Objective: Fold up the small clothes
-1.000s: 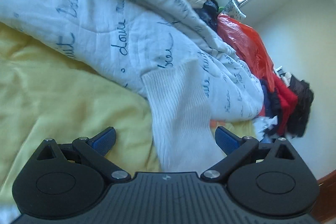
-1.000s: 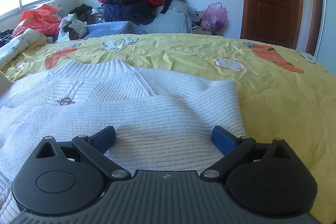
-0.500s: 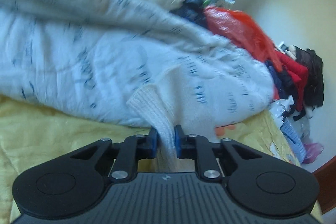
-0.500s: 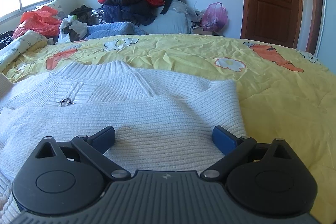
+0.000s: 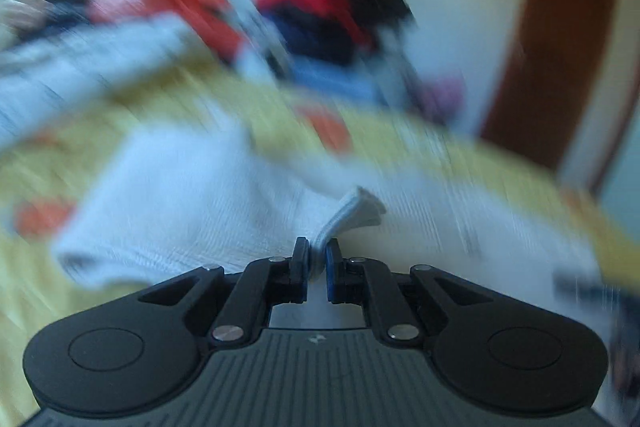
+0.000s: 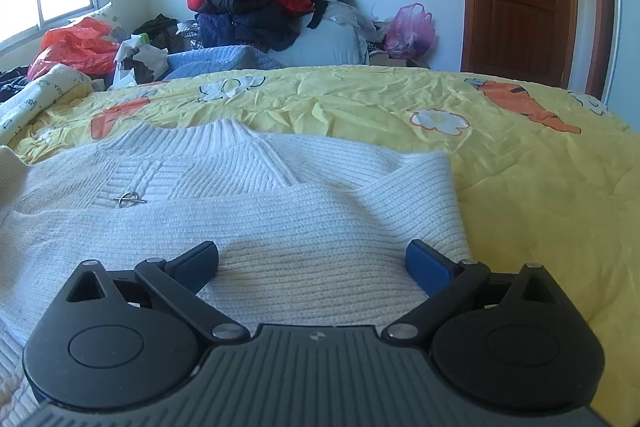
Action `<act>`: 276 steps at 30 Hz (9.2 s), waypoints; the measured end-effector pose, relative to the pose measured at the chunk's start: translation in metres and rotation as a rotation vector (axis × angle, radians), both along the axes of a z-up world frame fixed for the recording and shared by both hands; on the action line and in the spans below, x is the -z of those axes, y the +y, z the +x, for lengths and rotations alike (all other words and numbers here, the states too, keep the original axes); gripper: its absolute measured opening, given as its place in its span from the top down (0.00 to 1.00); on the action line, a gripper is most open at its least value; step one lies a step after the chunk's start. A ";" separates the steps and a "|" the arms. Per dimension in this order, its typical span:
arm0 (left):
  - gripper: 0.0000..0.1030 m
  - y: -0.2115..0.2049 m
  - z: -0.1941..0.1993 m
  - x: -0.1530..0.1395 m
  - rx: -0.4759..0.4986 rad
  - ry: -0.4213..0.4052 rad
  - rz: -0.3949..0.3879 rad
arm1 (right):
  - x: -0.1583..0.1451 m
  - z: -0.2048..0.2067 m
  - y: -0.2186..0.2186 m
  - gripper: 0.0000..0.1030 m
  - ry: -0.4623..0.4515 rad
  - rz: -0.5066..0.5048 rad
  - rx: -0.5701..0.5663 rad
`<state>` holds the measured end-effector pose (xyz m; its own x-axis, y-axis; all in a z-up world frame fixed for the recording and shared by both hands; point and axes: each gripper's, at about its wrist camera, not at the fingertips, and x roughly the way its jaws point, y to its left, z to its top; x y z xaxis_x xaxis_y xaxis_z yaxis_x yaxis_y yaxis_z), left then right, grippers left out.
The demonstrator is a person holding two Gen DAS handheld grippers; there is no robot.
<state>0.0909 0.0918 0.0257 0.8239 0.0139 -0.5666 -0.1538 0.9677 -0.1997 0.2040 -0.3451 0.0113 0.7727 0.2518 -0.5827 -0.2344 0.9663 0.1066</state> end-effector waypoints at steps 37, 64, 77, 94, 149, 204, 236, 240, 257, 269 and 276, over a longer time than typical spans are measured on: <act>0.03 0.033 -0.065 0.023 -0.072 -0.080 -0.191 | -0.015 0.020 0.190 0.82 0.566 0.521 -0.378; 0.03 0.029 -0.065 0.023 -0.077 -0.068 -0.168 | -0.137 0.031 -0.006 0.90 0.215 0.661 -0.280; 0.03 0.027 -0.065 0.022 -0.077 -0.059 -0.149 | -0.034 0.019 -0.041 0.90 0.362 0.555 -0.107; 0.03 0.026 -0.065 0.022 -0.077 -0.057 -0.145 | -0.043 -0.041 -0.049 0.49 0.085 0.513 0.027; 0.00 -0.030 -0.068 0.023 0.045 0.141 0.224 | 0.011 -0.169 0.041 0.00 0.046 -0.100 -0.017; 0.00 -0.035 -0.128 0.023 0.087 0.131 0.228 | 0.012 -0.212 0.037 0.00 0.042 -0.102 0.006; 0.00 -0.036 -0.130 0.022 0.085 0.133 0.234 | 0.009 -0.239 0.034 0.00 0.043 -0.101 -0.004; 0.00 -0.037 -0.131 0.022 0.085 0.133 0.233 | 0.010 -0.245 0.032 0.00 0.043 -0.099 -0.009; 0.00 -0.038 -0.156 0.022 0.083 0.137 0.239 | 0.010 -0.260 0.030 0.00 0.034 -0.094 -0.025; 0.00 -0.041 -0.179 0.022 0.068 0.125 0.243 | 0.010 -0.260 0.030 0.00 0.034 -0.093 -0.025; 0.00 -0.042 -0.181 0.022 0.068 0.116 0.241 | 0.010 -0.260 0.030 0.00 0.034 -0.094 -0.025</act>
<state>-0.0902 0.0497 0.0032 0.7570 0.1064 -0.6447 -0.0949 0.9941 0.0527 -0.0561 -0.3153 0.0017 0.7462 0.2141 -0.6303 -0.2566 0.9662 0.0244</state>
